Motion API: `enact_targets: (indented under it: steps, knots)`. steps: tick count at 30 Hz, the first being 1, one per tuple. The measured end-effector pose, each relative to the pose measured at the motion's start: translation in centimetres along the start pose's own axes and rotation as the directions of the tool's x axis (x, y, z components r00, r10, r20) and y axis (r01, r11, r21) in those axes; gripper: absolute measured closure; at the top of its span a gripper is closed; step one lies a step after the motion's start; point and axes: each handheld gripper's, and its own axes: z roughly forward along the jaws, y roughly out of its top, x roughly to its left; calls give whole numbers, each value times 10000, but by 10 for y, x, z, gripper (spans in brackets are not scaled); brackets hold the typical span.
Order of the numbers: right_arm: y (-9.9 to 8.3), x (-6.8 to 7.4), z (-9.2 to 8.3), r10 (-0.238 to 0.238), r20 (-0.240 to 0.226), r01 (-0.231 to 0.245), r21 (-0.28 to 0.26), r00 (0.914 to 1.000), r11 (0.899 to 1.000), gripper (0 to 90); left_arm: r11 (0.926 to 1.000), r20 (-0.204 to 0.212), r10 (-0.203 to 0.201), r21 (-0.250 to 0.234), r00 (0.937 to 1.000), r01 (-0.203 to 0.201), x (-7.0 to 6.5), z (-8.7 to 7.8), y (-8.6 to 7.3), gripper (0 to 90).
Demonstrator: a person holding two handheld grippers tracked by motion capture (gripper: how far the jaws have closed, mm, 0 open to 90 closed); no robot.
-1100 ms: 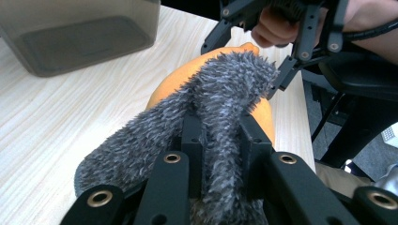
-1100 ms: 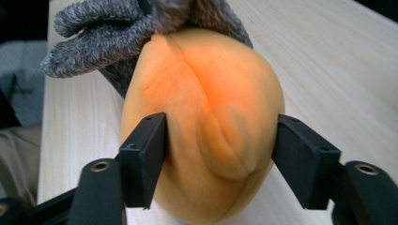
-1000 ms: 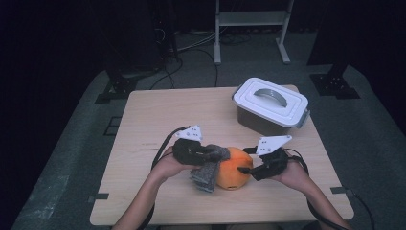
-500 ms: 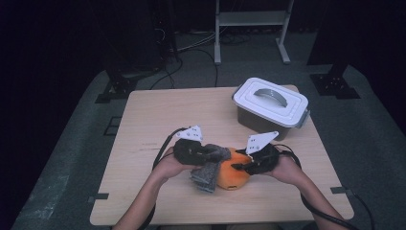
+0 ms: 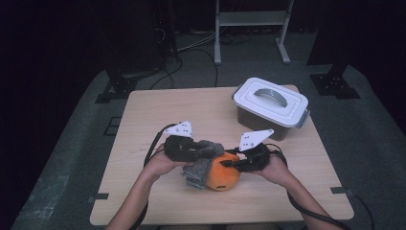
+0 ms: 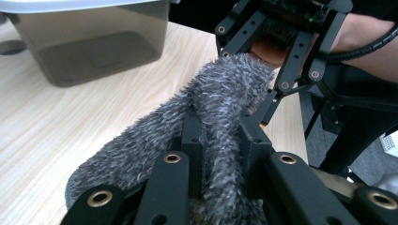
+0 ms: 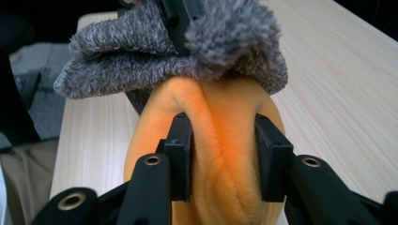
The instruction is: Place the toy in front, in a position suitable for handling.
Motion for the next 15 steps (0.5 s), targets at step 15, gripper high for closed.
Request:
enact_targets:
  steps: [15]
  knots:
    - [-39, -10, -20, 712, 360, -718, 154, 9968, 9973, 592, 9984, 240, -540, 179, 9983, 535, 5, 17, -19, 760]
